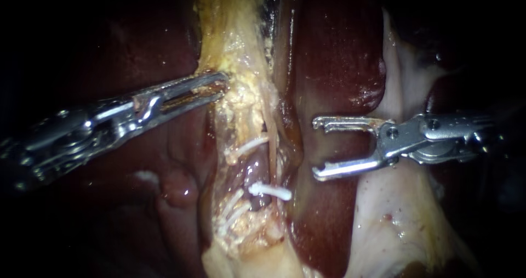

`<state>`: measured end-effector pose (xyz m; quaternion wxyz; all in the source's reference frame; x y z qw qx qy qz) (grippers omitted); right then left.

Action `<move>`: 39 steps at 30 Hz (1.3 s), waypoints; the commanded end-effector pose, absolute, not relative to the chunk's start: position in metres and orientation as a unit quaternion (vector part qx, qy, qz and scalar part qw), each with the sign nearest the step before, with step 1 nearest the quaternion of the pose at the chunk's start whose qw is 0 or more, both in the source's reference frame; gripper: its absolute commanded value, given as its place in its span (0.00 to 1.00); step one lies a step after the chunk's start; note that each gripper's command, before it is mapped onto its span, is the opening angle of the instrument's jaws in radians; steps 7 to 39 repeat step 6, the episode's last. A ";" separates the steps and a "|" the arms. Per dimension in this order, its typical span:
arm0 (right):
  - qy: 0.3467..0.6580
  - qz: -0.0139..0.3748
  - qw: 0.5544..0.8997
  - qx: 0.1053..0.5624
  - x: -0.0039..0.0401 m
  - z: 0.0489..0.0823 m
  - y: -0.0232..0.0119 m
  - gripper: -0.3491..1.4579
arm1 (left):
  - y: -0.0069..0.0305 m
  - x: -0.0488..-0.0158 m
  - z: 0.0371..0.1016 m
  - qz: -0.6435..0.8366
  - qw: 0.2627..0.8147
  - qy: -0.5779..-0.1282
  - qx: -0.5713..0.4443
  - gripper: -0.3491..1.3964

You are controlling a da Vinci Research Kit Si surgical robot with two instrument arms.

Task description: Going back first clip right tube

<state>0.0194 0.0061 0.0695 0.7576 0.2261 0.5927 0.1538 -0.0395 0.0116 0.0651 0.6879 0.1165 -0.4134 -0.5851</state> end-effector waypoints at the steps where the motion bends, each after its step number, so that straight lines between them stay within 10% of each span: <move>1: 0.593 0.154 0.758 0.226 0.0194 0.0695 0.0062 0.52 | 0.0117 -0.0393 0.0650 -0.585 0.688 -0.414 0.117 0.00; 39: 0.594 0.152 0.757 0.225 0.0195 0.0695 0.0062 0.52 | 0.0117 -0.0391 0.0650 -0.584 0.688 -0.414 0.118 0.00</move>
